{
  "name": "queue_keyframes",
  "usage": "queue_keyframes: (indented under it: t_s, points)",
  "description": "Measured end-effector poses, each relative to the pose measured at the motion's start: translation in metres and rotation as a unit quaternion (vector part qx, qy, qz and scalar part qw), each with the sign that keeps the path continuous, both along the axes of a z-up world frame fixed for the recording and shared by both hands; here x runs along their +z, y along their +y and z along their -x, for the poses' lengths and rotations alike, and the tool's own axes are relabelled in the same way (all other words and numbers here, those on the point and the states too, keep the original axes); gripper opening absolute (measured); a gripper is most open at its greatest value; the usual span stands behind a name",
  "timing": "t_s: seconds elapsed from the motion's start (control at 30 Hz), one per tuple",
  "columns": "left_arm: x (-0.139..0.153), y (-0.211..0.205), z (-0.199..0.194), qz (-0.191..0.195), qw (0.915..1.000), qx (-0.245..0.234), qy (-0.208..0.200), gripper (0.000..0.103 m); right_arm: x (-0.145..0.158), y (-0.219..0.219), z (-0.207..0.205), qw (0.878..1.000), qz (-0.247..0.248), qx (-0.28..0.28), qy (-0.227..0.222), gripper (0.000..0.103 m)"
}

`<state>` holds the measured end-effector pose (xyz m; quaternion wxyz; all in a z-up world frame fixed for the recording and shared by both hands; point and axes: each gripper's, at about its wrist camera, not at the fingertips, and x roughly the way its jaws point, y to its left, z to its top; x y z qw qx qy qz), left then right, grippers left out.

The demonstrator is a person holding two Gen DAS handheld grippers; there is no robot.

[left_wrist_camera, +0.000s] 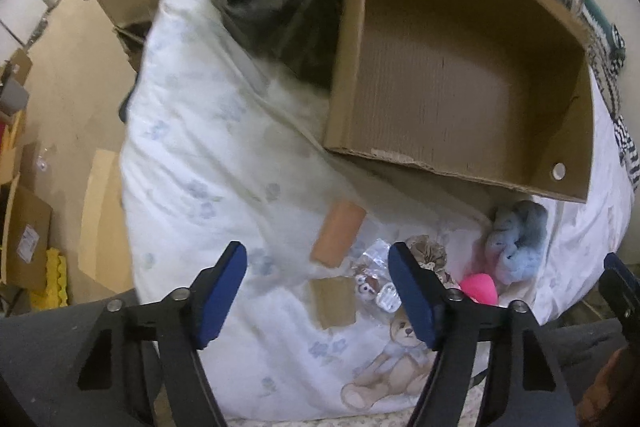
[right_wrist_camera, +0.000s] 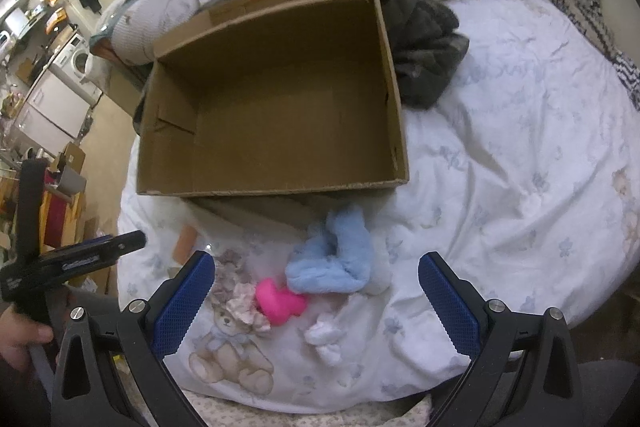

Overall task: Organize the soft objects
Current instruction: 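Grasp the tan cylinder with the left tool while the right tool grasps the blue plush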

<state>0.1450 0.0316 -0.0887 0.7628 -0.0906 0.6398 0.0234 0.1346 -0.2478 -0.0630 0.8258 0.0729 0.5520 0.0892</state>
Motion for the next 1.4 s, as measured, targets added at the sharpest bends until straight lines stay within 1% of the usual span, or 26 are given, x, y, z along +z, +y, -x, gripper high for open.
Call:
queue_keyframes:
  t_s: [0.1,0.13,0.23,0.3,0.37,0.43,0.5,0.53,0.57,0.67,0.77,0.83,0.87,0.93,0.97,1.0,1.03,1.07,1.1,1.2,1.27,1.4]
  points:
    - [-0.012,-0.011,-0.008,-0.009,0.9997,-0.02,0.01,0.069,-0.013,-0.002,-0.006,1.0,-0.01,0.004,0.018,0.103]
    - [-0.015,-0.013,-0.011,-0.012,0.9996,-0.022,0.012,0.069,-0.017,-0.003,-0.008,1.0,-0.014,0.003,0.024,0.103]
    - [-0.027,-0.014,-0.02,-0.005,0.9995,-0.025,0.02,0.069,-0.03,-0.01,-0.016,0.999,-0.028,-0.006,0.045,0.103]
    - [-0.034,-0.014,-0.025,-0.01,0.9994,-0.025,0.024,0.069,-0.039,-0.016,-0.021,0.997,-0.04,-0.018,0.061,0.103]
    - [-0.042,-0.012,-0.028,-0.007,0.9993,-0.024,0.028,0.066,-0.046,-0.023,-0.028,0.995,-0.058,-0.029,0.078,0.103]
    - [-0.051,-0.01,-0.031,0.004,0.9989,-0.024,0.04,0.055,-0.054,-0.028,-0.032,0.992,-0.074,-0.039,0.091,0.103]
    - [-0.055,-0.009,-0.033,0.015,0.9985,-0.025,0.046,0.05,-0.064,-0.031,-0.038,0.99,-0.083,-0.048,0.106,0.103]
    - [-0.057,-0.008,-0.035,0.018,0.9985,-0.024,0.047,0.05,-0.069,-0.031,-0.041,0.989,-0.083,-0.05,0.113,0.103]
    - [-0.059,-0.007,-0.036,0.019,0.9984,-0.024,0.047,0.05,-0.073,-0.031,-0.043,0.988,-0.083,-0.051,0.119,0.103]
    - [-0.067,-0.01,-0.037,0.023,0.9978,-0.031,0.053,0.048,-0.083,-0.026,-0.047,0.987,-0.082,-0.047,0.128,0.09]
    - [-0.079,-0.016,-0.038,0.018,0.9974,-0.039,0.057,0.047,-0.092,-0.014,-0.053,0.989,-0.054,-0.03,0.132,0.089]
    - [-0.084,-0.018,-0.038,0.012,0.9975,-0.043,0.056,0.04,-0.098,-0.005,-0.057,0.989,-0.037,-0.019,0.14,0.089]
    - [-0.084,-0.02,-0.034,0.009,0.9974,-0.044,0.056,0.038,-0.102,-0.001,-0.059,0.989,-0.022,-0.017,0.143,0.089]
    - [-0.088,-0.02,-0.035,0.011,0.9974,-0.043,0.056,0.027,-0.11,0.002,-0.062,0.989,-0.005,-0.013,0.147,0.088]
    - [-0.089,-0.022,-0.035,0.014,0.9974,-0.042,0.056,0.025,-0.113,0.002,-0.062,0.989,-0.001,-0.014,0.149,0.08]
    - [-0.09,-0.022,-0.035,0.018,0.9974,-0.042,0.056,0.019,-0.116,0.002,-0.062,0.988,-0.003,-0.013,0.152,0.07]
    - [-0.09,-0.024,-0.035,0.019,0.9973,-0.044,0.055,0.015,-0.118,0.005,-0.062,0.988,0.003,-0.011,0.154,0.064]
    - [-0.091,-0.023,-0.034,0.02,0.9973,-0.045,0.055,0.014,-0.119,0.008,-0.062,0.988,0.012,-0.006,0.151,0.051]
    - [-0.092,-0.025,-0.034,0.02,0.9972,-0.048,0.053,0.011,-0.118,0.01,-0.062,0.989,0.015,0.002,0.145,0.04]
    - [-0.089,-0.022,-0.033,0.022,0.9975,-0.048,0.047,0.008,-0.115,0.012,-0.061,0.991,0.017,0.009,0.133,0.031]
    - [-0.087,-0.021,-0.03,0.029,0.9978,-0.042,0.043,0.008,-0.111,0.011,-0.056,0.992,0.009,0.009,0.125,0.029]
    - [-0.077,-0.014,-0.023,0.036,0.9988,-0.025,0.021,0.008,-0.088,0.002,-0.043,0.996,-0.004,0.005,0.091,0.029]
